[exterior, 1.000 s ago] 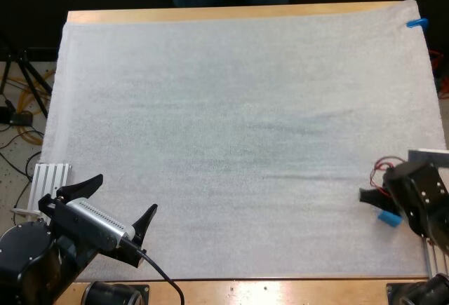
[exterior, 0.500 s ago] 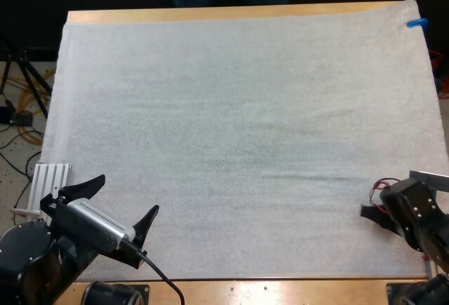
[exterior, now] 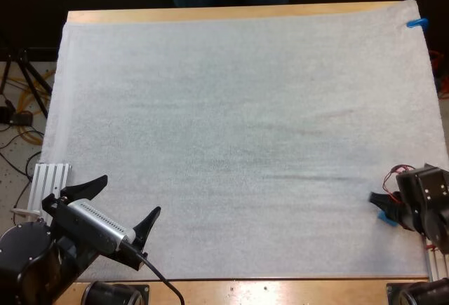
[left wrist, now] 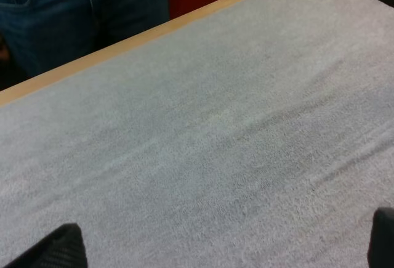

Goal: Stack red cube on blue cube

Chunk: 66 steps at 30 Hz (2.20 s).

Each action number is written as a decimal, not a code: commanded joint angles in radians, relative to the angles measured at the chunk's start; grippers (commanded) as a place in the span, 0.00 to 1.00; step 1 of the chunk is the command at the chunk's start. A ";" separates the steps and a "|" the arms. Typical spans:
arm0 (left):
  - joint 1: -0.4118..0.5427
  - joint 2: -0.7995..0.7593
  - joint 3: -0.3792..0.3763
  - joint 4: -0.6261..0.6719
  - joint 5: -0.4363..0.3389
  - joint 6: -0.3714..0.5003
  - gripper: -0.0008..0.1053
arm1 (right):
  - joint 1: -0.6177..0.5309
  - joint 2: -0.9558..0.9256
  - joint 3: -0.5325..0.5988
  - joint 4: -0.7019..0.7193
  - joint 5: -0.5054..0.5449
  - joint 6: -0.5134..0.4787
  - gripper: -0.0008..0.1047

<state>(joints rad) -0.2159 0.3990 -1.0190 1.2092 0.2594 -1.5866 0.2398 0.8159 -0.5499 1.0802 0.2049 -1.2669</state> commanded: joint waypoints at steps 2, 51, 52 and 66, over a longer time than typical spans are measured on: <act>-0.005 0.002 -0.008 -0.001 0.010 -0.008 0.83 | -0.005 0.016 0.009 -0.032 -0.039 -0.016 0.01; -0.005 0.002 -0.008 -0.001 0.010 -0.008 0.83 | -0.005 0.047 -0.019 -0.043 0.022 0.007 0.56; -0.005 0.002 -0.008 -0.001 0.010 -0.008 0.83 | -0.005 0.047 -0.033 -0.037 0.022 0.007 0.56; -0.005 0.020 -0.008 -0.003 0.010 -0.001 0.83 | -0.005 0.042 -0.335 0.014 -0.034 -0.323 0.56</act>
<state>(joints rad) -0.2159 0.4127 -1.0190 1.2092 0.2594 -1.5866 0.2393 0.8626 -0.8765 1.0981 0.1826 -1.5598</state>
